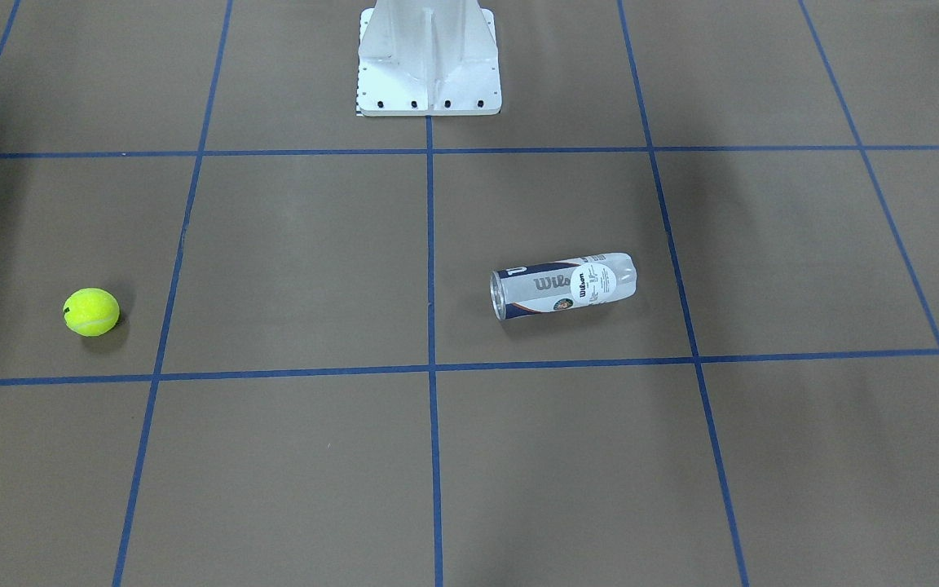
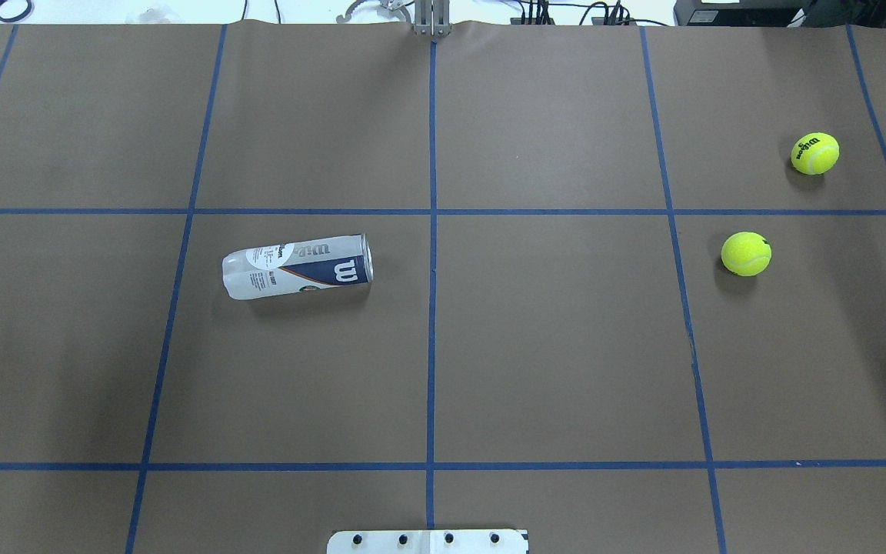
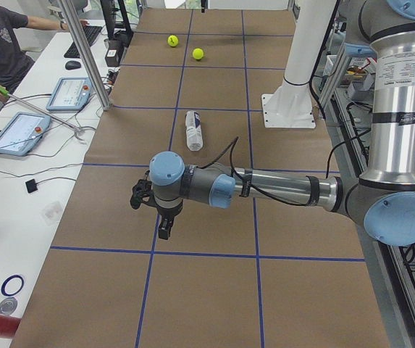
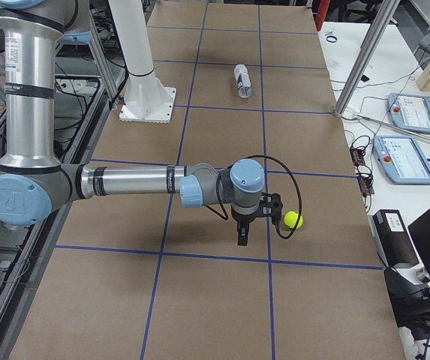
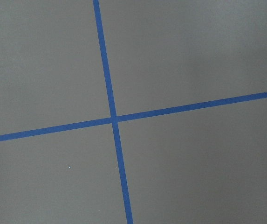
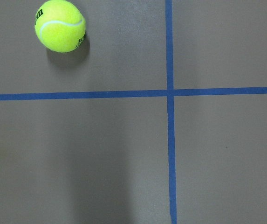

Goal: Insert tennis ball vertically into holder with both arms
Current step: 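Move the left gripper out toward the clear Wilson ball can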

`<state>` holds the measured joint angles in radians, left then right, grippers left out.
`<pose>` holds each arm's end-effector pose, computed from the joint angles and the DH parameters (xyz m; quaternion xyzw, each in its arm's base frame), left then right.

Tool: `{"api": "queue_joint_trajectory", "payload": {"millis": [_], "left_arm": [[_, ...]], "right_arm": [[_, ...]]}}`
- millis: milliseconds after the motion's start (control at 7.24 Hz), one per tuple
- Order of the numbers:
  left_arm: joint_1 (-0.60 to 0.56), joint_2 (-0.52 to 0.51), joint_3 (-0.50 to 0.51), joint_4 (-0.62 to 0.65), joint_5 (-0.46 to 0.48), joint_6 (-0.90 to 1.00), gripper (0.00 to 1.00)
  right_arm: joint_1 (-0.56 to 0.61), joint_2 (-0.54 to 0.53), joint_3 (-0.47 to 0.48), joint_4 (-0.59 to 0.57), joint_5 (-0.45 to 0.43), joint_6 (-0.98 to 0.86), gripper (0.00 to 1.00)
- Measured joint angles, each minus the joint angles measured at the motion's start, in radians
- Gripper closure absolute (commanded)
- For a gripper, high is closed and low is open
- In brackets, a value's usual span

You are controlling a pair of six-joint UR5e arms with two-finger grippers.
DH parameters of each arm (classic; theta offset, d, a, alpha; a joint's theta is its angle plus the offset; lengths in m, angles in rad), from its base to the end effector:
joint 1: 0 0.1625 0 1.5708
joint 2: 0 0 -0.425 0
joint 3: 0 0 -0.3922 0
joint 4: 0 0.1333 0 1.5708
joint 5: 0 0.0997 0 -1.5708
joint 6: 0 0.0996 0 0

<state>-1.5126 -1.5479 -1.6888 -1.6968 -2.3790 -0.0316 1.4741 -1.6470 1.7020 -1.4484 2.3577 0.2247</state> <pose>-0.0325 -0.4958 0.5954 0.0838 0.3949 0.0555 0.9132 0.0171 -0.4737 0.6163 0.0197 -0.3900 0.0249 0.9203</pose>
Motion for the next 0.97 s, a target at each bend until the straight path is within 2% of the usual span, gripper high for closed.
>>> {"api": "queue_joint_trajectory", "payload": {"millis": [690, 829, 967], "left_arm": [[0.006, 0.007, -0.004, -0.036, -0.009, -0.004, 0.0], [0.014, 0.007, -0.007, -0.084, -0.009, 0.0, 0.06], [0.036, 0.008, -0.009, -0.156, -0.01, 0.0, 0.07]], "right_arm": [[0.0, 0.001, 0.001, 0.002, 0.0, 0.003, 0.01], [0.0, 0.001, 0.002, 0.002, 0.0, 0.005, 0.01], [0.0, 0.001, 0.003, 0.002, 0.0, 0.006, 0.01]]}}
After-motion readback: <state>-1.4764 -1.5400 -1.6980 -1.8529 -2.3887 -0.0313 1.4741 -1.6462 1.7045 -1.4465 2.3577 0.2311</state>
